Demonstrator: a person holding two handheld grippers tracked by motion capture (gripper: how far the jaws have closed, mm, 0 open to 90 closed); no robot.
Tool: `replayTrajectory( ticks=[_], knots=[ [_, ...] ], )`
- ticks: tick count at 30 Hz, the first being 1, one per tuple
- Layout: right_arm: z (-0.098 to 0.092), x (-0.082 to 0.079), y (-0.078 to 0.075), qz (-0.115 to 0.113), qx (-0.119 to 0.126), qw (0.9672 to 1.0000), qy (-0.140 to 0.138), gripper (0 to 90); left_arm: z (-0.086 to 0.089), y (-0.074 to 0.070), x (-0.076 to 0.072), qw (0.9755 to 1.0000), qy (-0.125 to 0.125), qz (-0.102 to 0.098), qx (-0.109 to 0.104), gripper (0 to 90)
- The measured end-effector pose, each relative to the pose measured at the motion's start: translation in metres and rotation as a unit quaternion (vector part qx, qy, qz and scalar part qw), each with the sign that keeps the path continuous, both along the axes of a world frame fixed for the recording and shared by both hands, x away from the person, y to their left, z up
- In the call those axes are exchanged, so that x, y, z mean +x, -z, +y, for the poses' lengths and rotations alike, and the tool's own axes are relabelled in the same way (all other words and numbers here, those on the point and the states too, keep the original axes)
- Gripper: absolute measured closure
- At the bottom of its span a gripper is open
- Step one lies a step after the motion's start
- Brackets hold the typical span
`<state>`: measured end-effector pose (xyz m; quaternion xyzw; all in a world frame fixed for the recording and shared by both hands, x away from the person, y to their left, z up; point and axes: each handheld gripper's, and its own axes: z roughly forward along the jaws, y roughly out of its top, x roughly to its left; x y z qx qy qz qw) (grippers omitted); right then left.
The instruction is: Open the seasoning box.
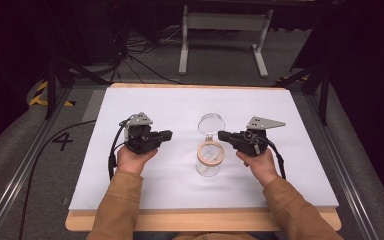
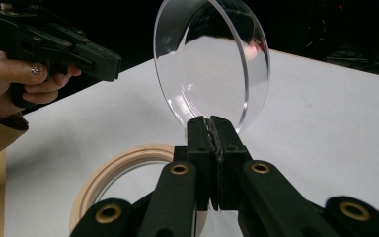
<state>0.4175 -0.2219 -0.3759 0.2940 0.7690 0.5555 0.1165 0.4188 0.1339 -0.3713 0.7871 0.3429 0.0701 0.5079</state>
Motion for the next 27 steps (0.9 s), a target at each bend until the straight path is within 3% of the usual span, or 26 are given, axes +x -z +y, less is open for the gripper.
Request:
replayTrajectory(
  ticks=[5,7,13,19,27],
  knots=[
    [0.0,-0.004,-0.004,-0.009,0.0,0.9999,-0.006,86.4,0.0,-0.001,0.0,1.0,0.004,0.0,-0.004,82.8],
    [0.0,-0.006,-0.007,-0.014,-0.002,0.9999,-0.008,86.6,0.0,-0.003,-0.001,0.9997,0.019,-0.004,-0.013,81.8],
    [-0.007,-0.014,-0.023,-0.041,-0.011,0.9989,-0.021,82.8,-0.003,-0.012,-0.005,0.9991,0.038,-0.02,-0.002,76.9],
    [-0.029,-0.019,-0.038,-0.062,-0.012,0.998,-0.004,81.0,0.006,-0.018,-0.005,0.9993,0.029,-0.022,-0.001,74.8],
    [-0.062,-0.015,-0.042,-0.059,-0.026,0.9971,0.039,81.1,0.025,-0.02,-0.003,0.9996,0.001,-0.027,-0.004,73.9]
  ],
)
